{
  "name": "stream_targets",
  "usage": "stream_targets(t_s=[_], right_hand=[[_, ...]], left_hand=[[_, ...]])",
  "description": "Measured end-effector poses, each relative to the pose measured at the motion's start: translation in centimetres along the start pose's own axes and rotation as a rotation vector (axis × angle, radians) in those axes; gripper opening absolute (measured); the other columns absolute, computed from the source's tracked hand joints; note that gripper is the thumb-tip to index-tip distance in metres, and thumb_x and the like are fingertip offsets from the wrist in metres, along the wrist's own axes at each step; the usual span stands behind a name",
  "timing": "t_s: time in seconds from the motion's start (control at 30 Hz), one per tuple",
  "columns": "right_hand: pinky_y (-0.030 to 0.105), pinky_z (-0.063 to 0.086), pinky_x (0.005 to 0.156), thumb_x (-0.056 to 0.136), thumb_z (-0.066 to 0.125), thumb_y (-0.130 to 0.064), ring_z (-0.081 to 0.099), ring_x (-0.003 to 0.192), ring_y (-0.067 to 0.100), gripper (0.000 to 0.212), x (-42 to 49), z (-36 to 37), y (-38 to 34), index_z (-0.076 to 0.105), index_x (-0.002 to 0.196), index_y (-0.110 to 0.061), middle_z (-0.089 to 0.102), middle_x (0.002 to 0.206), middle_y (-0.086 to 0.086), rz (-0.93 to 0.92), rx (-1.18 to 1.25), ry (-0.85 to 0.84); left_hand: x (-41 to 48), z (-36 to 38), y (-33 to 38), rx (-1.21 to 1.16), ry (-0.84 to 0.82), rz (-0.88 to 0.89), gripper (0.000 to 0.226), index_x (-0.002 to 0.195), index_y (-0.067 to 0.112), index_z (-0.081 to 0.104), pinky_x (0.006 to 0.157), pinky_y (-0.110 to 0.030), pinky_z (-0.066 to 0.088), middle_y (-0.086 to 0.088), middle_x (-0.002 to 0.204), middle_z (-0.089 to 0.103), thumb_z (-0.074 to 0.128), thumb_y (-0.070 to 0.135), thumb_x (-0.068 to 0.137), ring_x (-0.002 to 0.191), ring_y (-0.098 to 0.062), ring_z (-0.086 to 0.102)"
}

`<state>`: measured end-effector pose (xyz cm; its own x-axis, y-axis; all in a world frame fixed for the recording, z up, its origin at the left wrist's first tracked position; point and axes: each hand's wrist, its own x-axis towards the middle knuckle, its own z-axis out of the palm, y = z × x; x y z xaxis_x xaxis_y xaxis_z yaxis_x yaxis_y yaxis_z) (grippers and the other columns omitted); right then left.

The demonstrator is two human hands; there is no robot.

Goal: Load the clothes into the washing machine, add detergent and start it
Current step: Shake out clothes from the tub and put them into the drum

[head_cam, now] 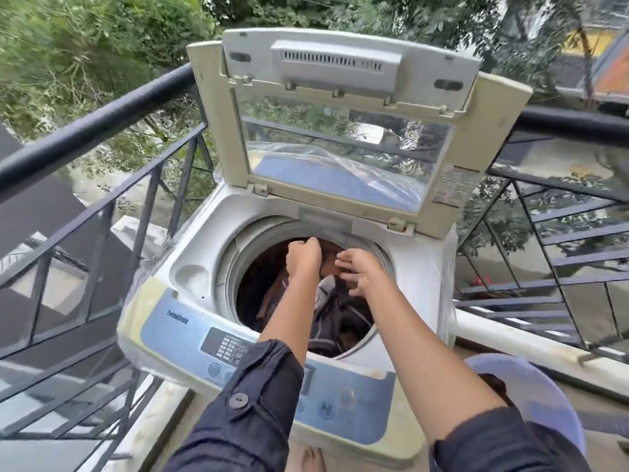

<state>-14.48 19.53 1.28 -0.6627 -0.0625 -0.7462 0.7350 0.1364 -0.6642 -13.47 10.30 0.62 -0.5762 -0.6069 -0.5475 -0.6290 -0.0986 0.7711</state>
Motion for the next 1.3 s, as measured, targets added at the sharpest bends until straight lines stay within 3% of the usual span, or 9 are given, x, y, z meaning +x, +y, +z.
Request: stream_targets(t_s=[0.2, 0.27, 0.4, 0.63, 0.77, 0.83, 1.0, 1.2, 1.3], right_hand=[[0.026, 0.042, 0.075, 0.094, 0.045, -0.011, 0.058, 0.114, 0.023, 0.034, -0.9, -2.7, -0.3, 0.057, 0.124, 0.000, 0.061, 0.128, 0.012, -0.099, 0.163, -0.019], [0.033, 0.040, 0.091, 0.093, 0.046, -0.015, 0.059, 0.103, 0.021, 0.030, -1.2, -3.8, -0.4, 0.062, 0.117, -0.005, 0.064, 0.122, 0.009, -0.115, 0.166, -0.031], [0.028, 0.037, 0.073, 0.091, 0.048, -0.020, 0.061, 0.081, 0.017, 0.021, -1.3, -7.5, -0.4, 0.063, 0.076, -0.017, 0.069, 0.084, 0.001, -0.163, 0.205, -0.016], [0.012, 0.038, 0.043, 0.096, 0.039, -0.008, 0.055, 0.035, -0.004, 0.027, -2.3, -17.5, 0.1, 0.058, 0.077, -0.011, 0.059, 0.039, -0.011, -0.272, 0.395, 0.018], [0.008, 0.043, 0.041, 0.092, 0.048, -0.006, 0.058, 0.039, -0.002, 0.026, -3.2, -25.0, 2.4, 0.063, 0.109, 0.006, 0.066, 0.050, -0.007, -0.319, 0.471, 0.143], [0.016, 0.044, 0.051, 0.092, 0.049, -0.009, 0.061, 0.049, 0.004, 0.024, -3.4, -28.8, 3.9, 0.064, 0.107, 0.001, 0.069, 0.065, -0.003, -0.298, 0.458, 0.169], [0.021, 0.034, 0.056, 0.091, 0.049, -0.011, 0.059, 0.061, 0.008, 0.019, -2.7, -37.6, 8.3, 0.061, 0.077, -0.014, 0.064, 0.059, -0.004, -0.227, 0.469, 0.244], [0.010, 0.044, 0.053, 0.092, 0.051, -0.011, 0.066, 0.099, 0.029, 0.029, -0.9, -45.8, 13.3, 0.061, 0.115, 0.005, 0.066, 0.114, 0.021, -0.185, 0.568, 0.430], [0.010, 0.044, 0.056, 0.091, 0.054, -0.012, 0.064, 0.109, 0.028, 0.028, 0.9, -49.0, 16.2, 0.062, 0.114, 0.004, 0.066, 0.116, 0.019, -0.150, 0.608, 0.503]], left_hand=[[-2.5, 2.0, 0.5, -0.042, 0.030, 0.057, 0.033, 0.117, 0.014, 0.061, 0.083, -0.031, 0.040, -0.007, 0.118, 0.063, 0.044, 0.024, 0.090, 0.111, -0.029, 0.056], [-3.1, 3.0, 0.3, -0.055, 0.062, 0.108, 0.033, 0.110, 0.017, 0.064, 0.080, -0.031, 0.042, -0.005, 0.114, 0.067, 0.042, 0.027, 0.088, 0.105, -0.028, 0.060], [-5.3, 6.7, 0.4, -0.052, 0.113, 0.216, 0.033, 0.101, 0.020, 0.068, 0.086, -0.033, 0.045, -0.005, 0.104, 0.072, 0.042, 0.033, 0.085, 0.102, -0.027, 0.063], [-10.8, 16.0, -0.1, -0.067, 0.095, 0.307, 0.042, 0.093, 0.015, 0.070, 0.087, -0.038, 0.052, -0.009, 0.095, 0.074, 0.037, 0.038, 0.080, 0.093, -0.029, 0.068], [-14.8, 22.2, -2.0, -0.032, 0.019, 0.332, 0.039, 0.091, 0.015, 0.072, 0.085, -0.037, 0.053, -0.007, 0.092, 0.074, 0.037, 0.032, 0.087, 0.088, -0.026, 0.068], [-17.3, 25.4, -3.4, -0.011, -0.032, 0.328, 0.034, 0.091, 0.017, 0.071, 0.085, -0.036, 0.052, -0.001, 0.090, 0.073, 0.039, 0.028, 0.090, 0.086, -0.023, 0.066], [-22.4, 33.1, -8.1, 0.077, -0.211, 0.324, 0.032, 0.088, 0.022, 0.070, 0.088, -0.035, 0.050, -0.007, 0.098, 0.073, 0.041, 0.031, 0.083, 0.096, -0.027, 0.065], [-25.3, 40.2, -13.4, 0.169, -0.454, 0.321, 0.026, 0.085, 0.021, 0.069, 0.090, -0.041, 0.051, -0.002, 0.090, 0.074, 0.043, 0.023, 0.085, 0.092, -0.024, 0.067], [-25.4, 43.0, -15.7, 0.249, -0.524, 0.327, 0.021, 0.086, 0.019, 0.067, 0.091, -0.037, 0.050, -0.004, 0.093, 0.074, 0.046, 0.021, 0.089, 0.095, -0.021, 0.066]])
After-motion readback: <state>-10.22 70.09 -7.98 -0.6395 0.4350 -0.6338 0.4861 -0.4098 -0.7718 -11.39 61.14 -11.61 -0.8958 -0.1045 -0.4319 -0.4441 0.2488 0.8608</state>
